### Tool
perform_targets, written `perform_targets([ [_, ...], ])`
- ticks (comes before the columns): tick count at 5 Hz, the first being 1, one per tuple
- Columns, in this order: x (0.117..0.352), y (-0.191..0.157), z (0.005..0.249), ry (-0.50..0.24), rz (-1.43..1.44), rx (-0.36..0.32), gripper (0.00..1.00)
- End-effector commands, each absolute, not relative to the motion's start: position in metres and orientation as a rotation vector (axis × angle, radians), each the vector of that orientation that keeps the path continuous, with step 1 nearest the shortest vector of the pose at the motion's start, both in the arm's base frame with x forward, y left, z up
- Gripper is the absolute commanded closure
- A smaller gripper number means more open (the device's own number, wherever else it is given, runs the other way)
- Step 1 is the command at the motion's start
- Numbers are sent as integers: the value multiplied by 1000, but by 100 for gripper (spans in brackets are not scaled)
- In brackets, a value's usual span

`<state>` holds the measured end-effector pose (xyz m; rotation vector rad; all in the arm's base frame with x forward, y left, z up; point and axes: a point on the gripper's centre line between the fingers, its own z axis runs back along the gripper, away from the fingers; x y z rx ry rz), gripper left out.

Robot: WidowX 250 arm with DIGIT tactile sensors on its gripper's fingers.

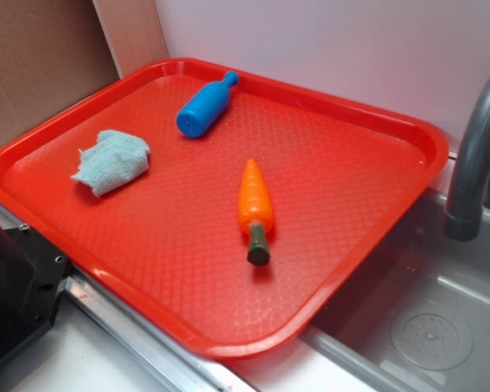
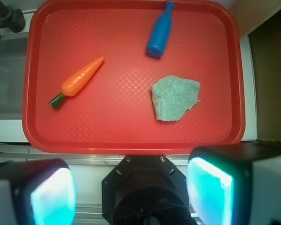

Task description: Grab the carrot.

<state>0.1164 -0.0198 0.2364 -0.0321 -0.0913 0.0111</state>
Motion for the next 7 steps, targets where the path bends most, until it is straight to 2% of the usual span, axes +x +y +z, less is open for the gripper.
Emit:
perform_targets([
  [1,116,-20,236,-91,11,-32,0],
  [2,117,-26,235,-89,94,-11,0],
  [3,119,-38,232,-109,309,-24,0],
  [4,125,-54,221,-93,560,-34,0],
  [5,144,-68,203,-31,810,-3,0],
  [6,169,-80,179,-34,914,-48,0],
  [7,193,-92,151,-74,839,-102,0],
])
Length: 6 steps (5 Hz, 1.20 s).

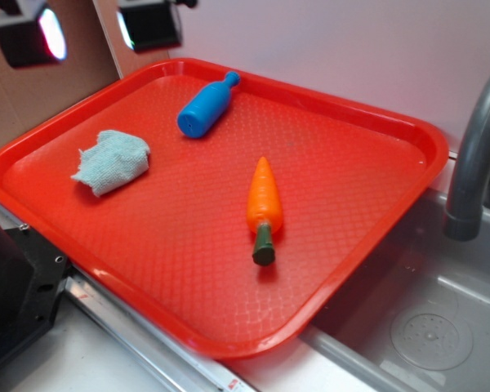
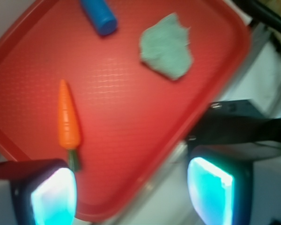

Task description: Grab the carrot.

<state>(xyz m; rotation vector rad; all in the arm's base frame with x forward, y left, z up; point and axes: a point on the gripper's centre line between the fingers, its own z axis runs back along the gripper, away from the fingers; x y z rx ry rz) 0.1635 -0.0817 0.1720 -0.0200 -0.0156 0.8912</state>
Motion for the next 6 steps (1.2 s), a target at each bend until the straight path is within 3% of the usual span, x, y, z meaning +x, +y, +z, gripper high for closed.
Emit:
perform_targets([
  [1,214,-103,118,-115,776,-40,0],
  [2,231,-112,84,-101,756,-58,0],
  [3,235,-121,61,-58,704,-18,0],
  [6,224,-145,13,9,672,102,1],
])
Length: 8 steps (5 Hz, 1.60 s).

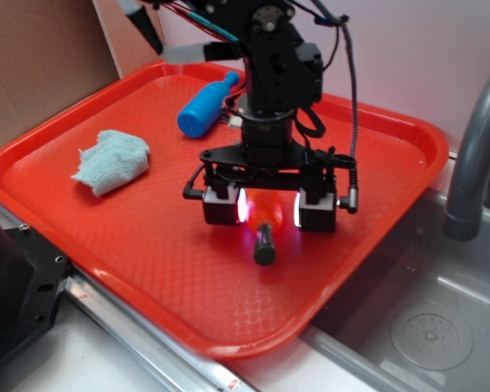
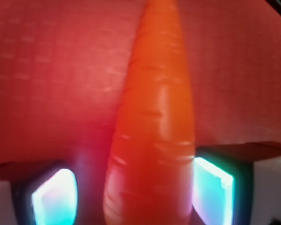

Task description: Grab the carrot.

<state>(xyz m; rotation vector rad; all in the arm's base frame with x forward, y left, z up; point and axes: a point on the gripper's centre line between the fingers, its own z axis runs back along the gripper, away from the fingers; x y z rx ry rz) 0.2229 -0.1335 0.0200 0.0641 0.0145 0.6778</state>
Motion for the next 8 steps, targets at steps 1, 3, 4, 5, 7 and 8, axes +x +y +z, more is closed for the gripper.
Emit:
perform_targets([
  [1,222,-142,14,1,699,96,100],
  [3,217,-132,26,-12,722,140,100],
  [4,213,-115,74,-27,591,151,100],
  [5,202,-89,121,-2,416,-12,100],
  [7,175,-49,192,-92,232,-31,100],
  [8,167,-43,204,-167,286,-12,100],
])
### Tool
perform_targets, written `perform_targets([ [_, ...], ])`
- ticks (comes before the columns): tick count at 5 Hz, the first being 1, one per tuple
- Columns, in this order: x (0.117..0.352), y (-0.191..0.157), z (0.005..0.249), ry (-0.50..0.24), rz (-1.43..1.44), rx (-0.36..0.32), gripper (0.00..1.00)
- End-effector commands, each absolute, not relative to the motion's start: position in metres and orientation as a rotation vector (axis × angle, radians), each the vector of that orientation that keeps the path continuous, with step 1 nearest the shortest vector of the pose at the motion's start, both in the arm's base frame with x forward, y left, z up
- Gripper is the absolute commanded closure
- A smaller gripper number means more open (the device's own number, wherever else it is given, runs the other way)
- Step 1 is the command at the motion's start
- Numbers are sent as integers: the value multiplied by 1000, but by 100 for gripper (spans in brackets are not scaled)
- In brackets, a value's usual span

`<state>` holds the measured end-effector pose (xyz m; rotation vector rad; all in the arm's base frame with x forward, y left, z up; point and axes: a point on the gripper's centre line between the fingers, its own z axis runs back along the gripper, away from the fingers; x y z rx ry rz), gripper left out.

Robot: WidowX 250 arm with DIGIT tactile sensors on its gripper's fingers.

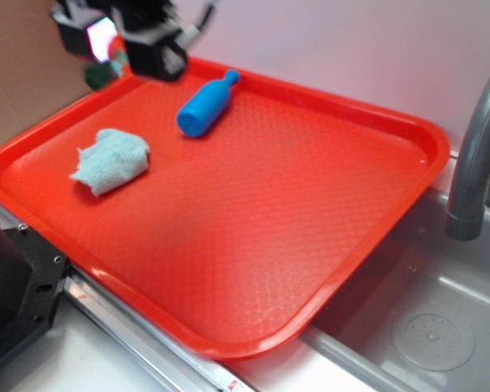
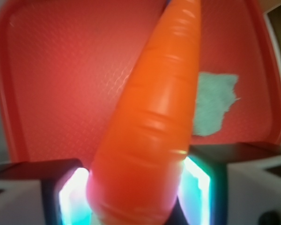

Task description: Grab the carrot.

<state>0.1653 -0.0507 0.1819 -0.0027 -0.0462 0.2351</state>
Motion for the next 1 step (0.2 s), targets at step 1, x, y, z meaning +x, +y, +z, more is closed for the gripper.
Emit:
perform_targets([
  [1,166,-35,201,-126,393,-8,100],
])
